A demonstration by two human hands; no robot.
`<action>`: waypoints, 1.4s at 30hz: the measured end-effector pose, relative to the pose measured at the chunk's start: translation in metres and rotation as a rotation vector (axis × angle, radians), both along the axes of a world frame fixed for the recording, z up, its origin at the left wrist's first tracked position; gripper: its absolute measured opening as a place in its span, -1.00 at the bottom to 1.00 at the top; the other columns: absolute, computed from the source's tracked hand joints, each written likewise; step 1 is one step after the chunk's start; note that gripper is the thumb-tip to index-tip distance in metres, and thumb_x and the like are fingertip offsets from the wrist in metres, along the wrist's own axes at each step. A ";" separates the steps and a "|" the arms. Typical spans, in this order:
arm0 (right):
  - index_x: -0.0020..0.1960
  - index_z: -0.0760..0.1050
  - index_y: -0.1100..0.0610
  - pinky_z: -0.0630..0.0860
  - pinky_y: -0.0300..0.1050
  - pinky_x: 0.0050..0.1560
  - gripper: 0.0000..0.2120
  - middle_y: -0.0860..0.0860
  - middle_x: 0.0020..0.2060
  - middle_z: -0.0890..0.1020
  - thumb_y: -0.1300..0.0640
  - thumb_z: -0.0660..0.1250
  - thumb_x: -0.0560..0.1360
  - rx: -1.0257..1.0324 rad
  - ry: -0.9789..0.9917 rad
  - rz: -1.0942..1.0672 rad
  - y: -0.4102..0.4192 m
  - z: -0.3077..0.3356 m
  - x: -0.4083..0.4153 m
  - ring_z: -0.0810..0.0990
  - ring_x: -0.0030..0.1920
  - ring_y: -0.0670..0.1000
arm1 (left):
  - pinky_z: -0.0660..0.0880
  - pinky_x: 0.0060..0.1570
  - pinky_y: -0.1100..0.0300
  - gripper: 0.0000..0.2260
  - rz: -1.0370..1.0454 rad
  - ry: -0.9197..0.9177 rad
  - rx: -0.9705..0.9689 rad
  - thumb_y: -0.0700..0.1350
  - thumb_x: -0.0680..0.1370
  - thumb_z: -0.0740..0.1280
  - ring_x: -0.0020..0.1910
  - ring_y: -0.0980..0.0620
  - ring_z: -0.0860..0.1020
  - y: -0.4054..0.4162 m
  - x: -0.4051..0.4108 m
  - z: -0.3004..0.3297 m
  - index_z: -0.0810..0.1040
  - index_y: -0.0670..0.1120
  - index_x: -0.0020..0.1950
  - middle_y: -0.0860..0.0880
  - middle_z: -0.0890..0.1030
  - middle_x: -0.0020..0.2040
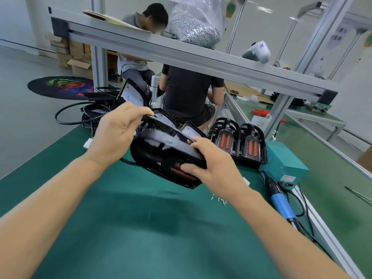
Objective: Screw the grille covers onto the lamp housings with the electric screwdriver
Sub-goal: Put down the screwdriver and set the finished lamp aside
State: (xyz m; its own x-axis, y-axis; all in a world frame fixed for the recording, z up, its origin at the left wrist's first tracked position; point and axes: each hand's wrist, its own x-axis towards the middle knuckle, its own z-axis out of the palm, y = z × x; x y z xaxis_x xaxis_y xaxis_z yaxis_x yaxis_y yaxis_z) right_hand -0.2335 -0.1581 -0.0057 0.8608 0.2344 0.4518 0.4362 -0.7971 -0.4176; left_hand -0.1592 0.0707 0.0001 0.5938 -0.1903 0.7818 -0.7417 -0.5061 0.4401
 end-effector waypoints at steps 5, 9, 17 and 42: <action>0.14 0.48 0.02 0.53 -0.12 0.04 -0.67 -0.10 -0.12 0.66 0.12 0.50 0.43 0.370 0.122 -0.040 -0.008 0.002 -0.005 0.61 -0.09 -0.07 | 0.48 -0.13 0.39 -0.75 -0.225 0.346 -0.378 -0.30 0.57 0.26 -0.17 0.23 0.59 -0.014 0.004 0.007 0.60 0.04 0.02 0.13 0.66 -0.15; 0.25 0.45 -0.02 0.53 -0.16 0.11 -0.56 -0.07 -0.04 0.67 0.19 0.49 0.44 0.650 0.190 -0.065 -0.018 -0.008 -0.007 0.64 -0.02 -0.07 | 0.48 -0.19 0.35 -0.77 -0.379 0.566 -0.612 -0.31 0.56 0.26 -0.20 0.21 0.59 -0.026 0.008 0.001 0.55 -0.01 0.09 0.08 0.68 -0.06; 0.08 0.59 0.27 0.65 -0.01 -0.04 -0.85 0.20 -0.05 0.70 0.26 0.37 0.53 1.351 0.218 -0.173 -0.028 -0.023 -0.021 0.66 -0.13 0.08 | 0.57 -0.14 0.23 -0.63 -0.746 0.902 -0.824 -0.16 0.44 0.40 -0.05 0.09 0.63 -0.093 -0.034 -0.044 0.42 0.03 0.21 0.02 0.65 0.10; 0.37 0.43 0.08 0.53 0.10 0.24 -0.58 0.09 0.15 0.66 0.34 0.30 0.55 1.443 -0.086 -0.435 -0.154 -0.033 -0.114 0.62 0.19 0.16 | 0.57 -0.16 0.24 -0.71 -1.000 1.146 -0.488 -0.28 0.54 0.28 -0.05 0.06 0.65 -0.287 -0.079 -0.037 0.51 -0.01 0.22 -0.03 0.67 0.08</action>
